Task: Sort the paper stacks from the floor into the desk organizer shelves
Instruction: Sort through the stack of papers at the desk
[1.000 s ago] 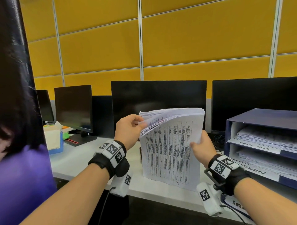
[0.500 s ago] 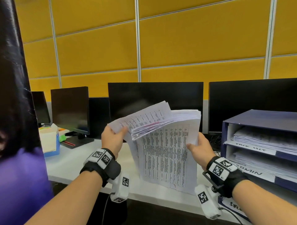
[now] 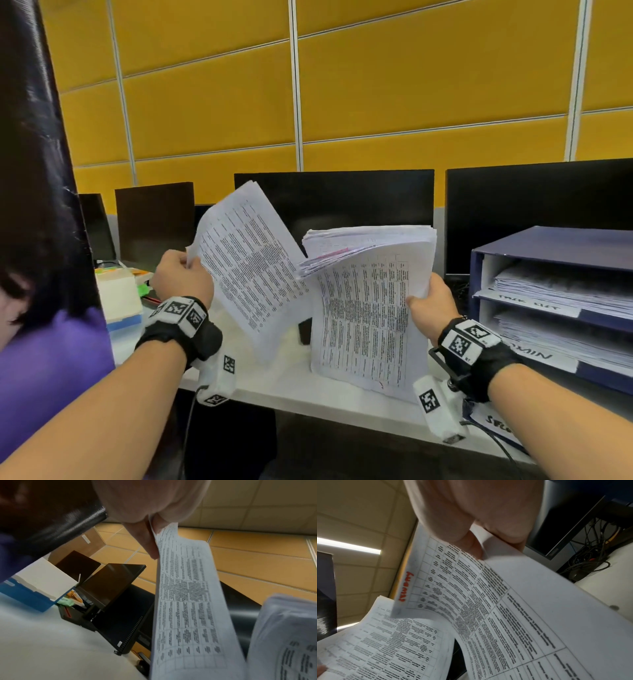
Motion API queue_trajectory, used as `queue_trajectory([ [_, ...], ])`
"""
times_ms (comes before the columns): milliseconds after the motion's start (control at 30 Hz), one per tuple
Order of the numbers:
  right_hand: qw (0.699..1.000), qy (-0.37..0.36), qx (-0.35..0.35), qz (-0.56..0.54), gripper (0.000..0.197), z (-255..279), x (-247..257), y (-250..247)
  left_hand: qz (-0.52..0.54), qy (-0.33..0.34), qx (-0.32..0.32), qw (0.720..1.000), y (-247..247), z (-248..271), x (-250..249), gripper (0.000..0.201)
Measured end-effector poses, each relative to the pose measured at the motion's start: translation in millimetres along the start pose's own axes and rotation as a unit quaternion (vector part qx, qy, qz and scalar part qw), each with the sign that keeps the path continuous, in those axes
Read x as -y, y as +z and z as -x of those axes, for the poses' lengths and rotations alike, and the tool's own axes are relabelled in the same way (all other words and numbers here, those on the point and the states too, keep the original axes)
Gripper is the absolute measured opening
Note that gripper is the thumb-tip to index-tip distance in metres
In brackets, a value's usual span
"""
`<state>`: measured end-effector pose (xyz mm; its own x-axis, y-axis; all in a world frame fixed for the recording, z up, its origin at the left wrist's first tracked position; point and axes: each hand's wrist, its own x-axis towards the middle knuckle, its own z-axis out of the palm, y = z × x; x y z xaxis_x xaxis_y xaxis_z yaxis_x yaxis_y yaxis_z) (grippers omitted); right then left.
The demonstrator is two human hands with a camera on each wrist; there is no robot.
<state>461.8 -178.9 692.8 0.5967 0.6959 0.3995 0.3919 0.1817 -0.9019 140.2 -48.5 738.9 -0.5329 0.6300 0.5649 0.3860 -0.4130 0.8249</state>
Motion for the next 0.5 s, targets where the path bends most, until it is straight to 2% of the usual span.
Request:
queue_trajectory([
  [133, 1.000, 0.006, -0.001, 0.003, 0.038, 3, 1, -9, 0.014, 0.008, -0.034, 0.999, -12, -8, -2, 0.014],
  [233, 1.000, -0.003, -0.004, 0.015, 0.039, 4, -1, -12, 0.017, 0.023, -0.029, 0.999, -16, -9, -2, 0.013],
  [300, 1.000, -0.014, -0.003, 0.016, 0.041, 5, -2, -12, 0.016, 0.031, 0.009, 0.999, -13, -5, -2, 0.013],
  [367, 1.000, -0.020, 0.003, 0.019, 0.041, 6, -2, -12, 0.019, 0.040, 0.074, 0.996, -3, 1, -1, 0.014],
  [500, 1.000, -0.022, 0.018, 0.012, 0.041, 5, -2, -10, 0.107, 0.029, 0.208, 0.972, 19, 26, -12, 0.011],
])
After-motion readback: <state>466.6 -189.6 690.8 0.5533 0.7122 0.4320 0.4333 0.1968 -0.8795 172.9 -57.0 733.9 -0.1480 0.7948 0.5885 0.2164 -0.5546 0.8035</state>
